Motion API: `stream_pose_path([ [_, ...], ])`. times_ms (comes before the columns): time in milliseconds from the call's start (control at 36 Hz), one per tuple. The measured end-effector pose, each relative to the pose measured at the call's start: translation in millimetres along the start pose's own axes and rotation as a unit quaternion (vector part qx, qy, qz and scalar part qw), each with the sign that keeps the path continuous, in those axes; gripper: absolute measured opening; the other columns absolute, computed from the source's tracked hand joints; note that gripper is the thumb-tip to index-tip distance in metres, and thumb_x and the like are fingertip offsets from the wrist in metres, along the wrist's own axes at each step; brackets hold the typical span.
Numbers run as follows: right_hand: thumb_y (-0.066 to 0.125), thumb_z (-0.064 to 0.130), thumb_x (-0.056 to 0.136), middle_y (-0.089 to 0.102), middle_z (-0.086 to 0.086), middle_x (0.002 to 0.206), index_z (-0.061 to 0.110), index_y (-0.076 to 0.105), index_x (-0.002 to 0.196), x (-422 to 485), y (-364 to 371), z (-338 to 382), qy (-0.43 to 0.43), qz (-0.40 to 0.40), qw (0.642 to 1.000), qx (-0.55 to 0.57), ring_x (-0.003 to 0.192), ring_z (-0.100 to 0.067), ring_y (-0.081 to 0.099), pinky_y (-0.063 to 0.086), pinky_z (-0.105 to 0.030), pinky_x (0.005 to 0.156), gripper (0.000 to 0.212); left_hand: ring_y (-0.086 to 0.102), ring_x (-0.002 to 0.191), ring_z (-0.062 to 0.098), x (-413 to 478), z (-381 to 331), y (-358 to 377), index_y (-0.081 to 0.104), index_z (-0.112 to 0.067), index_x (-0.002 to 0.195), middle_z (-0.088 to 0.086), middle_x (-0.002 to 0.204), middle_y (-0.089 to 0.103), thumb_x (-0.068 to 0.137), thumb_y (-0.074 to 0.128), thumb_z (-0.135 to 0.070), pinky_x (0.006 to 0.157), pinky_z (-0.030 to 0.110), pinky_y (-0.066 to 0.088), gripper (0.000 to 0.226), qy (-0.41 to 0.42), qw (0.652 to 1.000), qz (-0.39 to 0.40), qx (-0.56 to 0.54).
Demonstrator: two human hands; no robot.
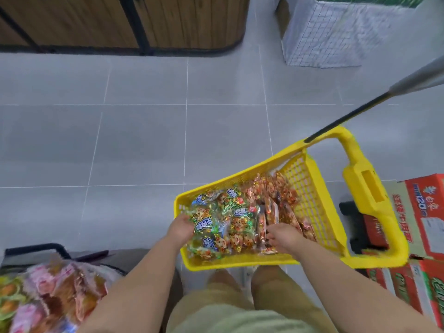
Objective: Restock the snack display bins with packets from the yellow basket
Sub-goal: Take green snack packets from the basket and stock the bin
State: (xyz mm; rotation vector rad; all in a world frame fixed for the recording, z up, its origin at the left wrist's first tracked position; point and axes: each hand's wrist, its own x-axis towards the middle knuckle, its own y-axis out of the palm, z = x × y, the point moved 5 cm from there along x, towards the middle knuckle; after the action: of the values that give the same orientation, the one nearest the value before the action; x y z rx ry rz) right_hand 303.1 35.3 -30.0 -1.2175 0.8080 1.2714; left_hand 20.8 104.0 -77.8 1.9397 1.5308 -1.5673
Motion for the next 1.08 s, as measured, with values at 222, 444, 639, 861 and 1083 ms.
stream_pose_path([
  [222,0.039,0.008,0.101,0.042,-0.031,0.138,-0.005,0.039,0.136,30,9,15,0.026,0.010,0.999,0.042,0.132,-0.043,0.034,0.021,-0.049,0.111,0.037,0.043,0.131,0.034,43,-3,32,0.020,-0.007,0.149,0.016,0.146,0.040,0.088,0.068,-0.020,0.101,0.039,0.041,0.079,-0.079,0.992,0.017,-0.096],
  [444,0.042,0.016,0.101,0.056,-0.024,0.125,0.002,0.047,0.128,57,4,27,0.046,0.013,0.999,0.017,0.113,-0.034,0.057,0.037,-0.047,0.107,0.031,0.045,0.129,0.037,61,15,51,-0.001,-0.006,0.152,0.018,0.146,0.042,0.083,0.071,-0.037,0.105,0.041,0.040,0.104,-0.133,0.990,-0.037,-0.035],
  [639,0.048,0.016,0.098,0.062,-0.007,0.085,0.003,0.052,0.122,84,18,73,-0.006,0.020,1.000,-0.017,0.064,-0.014,0.059,0.050,-0.021,0.056,0.027,0.038,0.135,0.036,57,10,57,0.011,-0.007,0.148,0.017,0.148,0.036,0.061,0.086,-0.046,0.111,0.044,0.035,0.122,-0.148,0.980,-0.133,-0.008],
  [861,0.045,0.016,0.093,0.060,-0.012,0.117,0.009,0.050,0.132,124,54,125,-0.160,-0.043,0.966,-0.200,0.089,-0.020,0.053,0.042,-0.026,0.073,0.040,0.054,0.121,0.032,44,17,49,0.036,-0.003,0.135,0.015,0.134,0.053,0.067,0.087,-0.032,0.098,0.037,0.045,0.090,-0.141,0.966,-0.159,-0.149],
  [1083,0.064,0.038,0.086,0.038,-0.014,0.146,0.007,0.025,0.146,168,71,112,-0.101,-0.107,0.912,-0.383,0.133,-0.031,0.037,0.038,-0.035,0.101,0.078,0.070,0.091,0.027,18,40,31,0.062,-0.016,0.105,0.007,0.103,0.072,0.068,0.087,-0.020,0.085,0.048,0.056,0.045,-0.135,0.931,-0.110,-0.320],
])
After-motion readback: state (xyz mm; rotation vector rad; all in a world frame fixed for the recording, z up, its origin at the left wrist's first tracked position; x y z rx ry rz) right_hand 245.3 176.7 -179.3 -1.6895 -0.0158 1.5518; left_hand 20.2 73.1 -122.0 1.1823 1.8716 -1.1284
